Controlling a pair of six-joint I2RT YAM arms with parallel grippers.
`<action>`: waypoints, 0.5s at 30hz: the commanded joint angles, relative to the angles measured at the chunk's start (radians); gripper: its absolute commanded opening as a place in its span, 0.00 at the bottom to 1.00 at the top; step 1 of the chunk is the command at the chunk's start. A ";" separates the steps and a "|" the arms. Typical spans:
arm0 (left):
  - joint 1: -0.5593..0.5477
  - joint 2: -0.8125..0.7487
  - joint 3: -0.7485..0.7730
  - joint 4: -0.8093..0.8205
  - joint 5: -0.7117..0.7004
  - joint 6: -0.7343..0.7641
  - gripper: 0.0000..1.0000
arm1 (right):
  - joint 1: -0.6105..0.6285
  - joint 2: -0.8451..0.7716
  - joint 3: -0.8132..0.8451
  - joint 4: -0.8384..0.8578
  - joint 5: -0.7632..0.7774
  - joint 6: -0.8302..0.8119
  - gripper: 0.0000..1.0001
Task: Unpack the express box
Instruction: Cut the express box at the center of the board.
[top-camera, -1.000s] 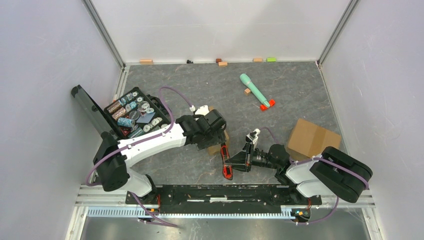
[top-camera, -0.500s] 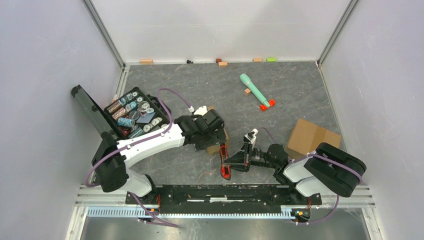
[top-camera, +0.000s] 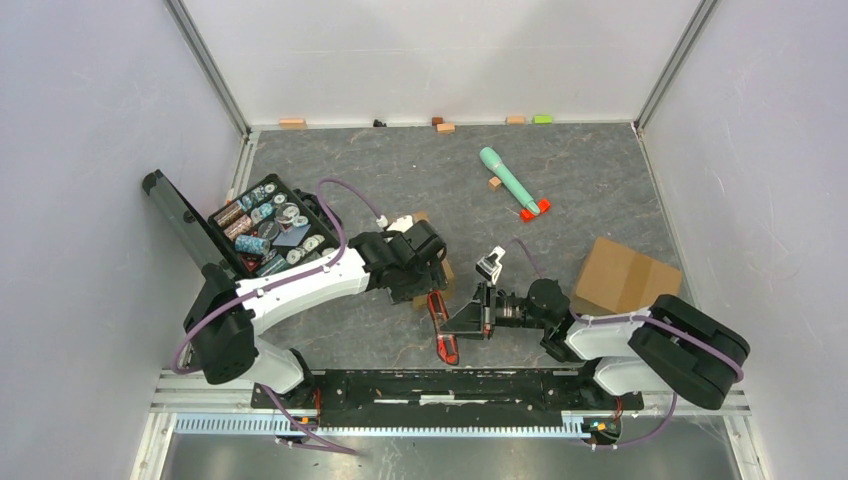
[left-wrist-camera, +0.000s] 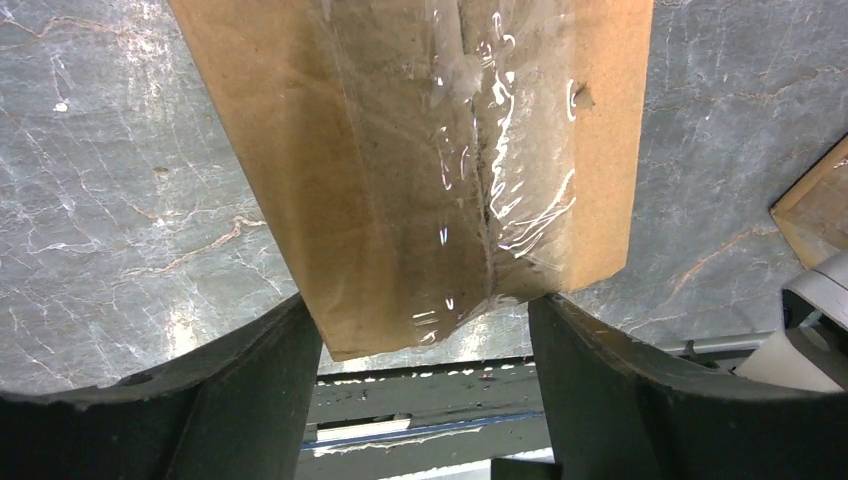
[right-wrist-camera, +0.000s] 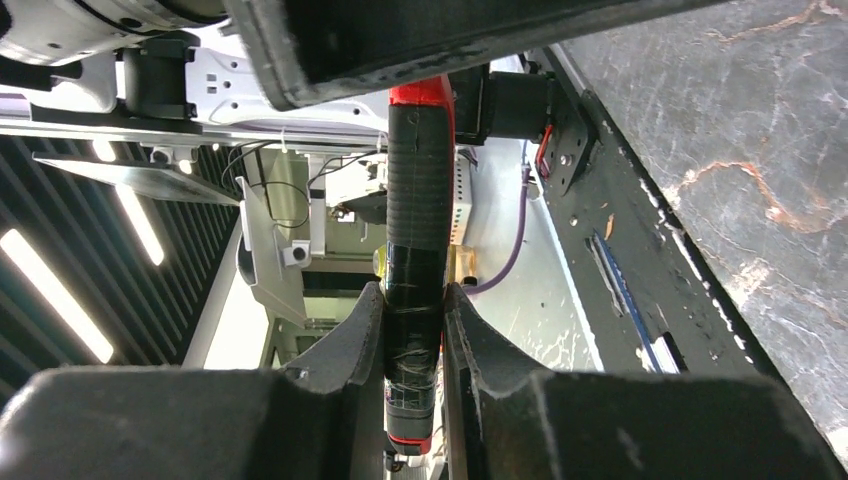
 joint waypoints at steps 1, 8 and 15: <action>0.009 -0.013 -0.004 0.005 0.000 0.058 0.78 | 0.002 0.030 -0.016 0.112 -0.007 0.003 0.00; 0.044 -0.041 -0.016 0.007 -0.005 0.085 0.91 | 0.002 -0.094 -0.043 -0.107 0.017 -0.083 0.00; 0.058 -0.107 -0.002 0.019 -0.030 0.145 1.00 | 0.002 -0.280 -0.056 -0.457 0.084 -0.212 0.00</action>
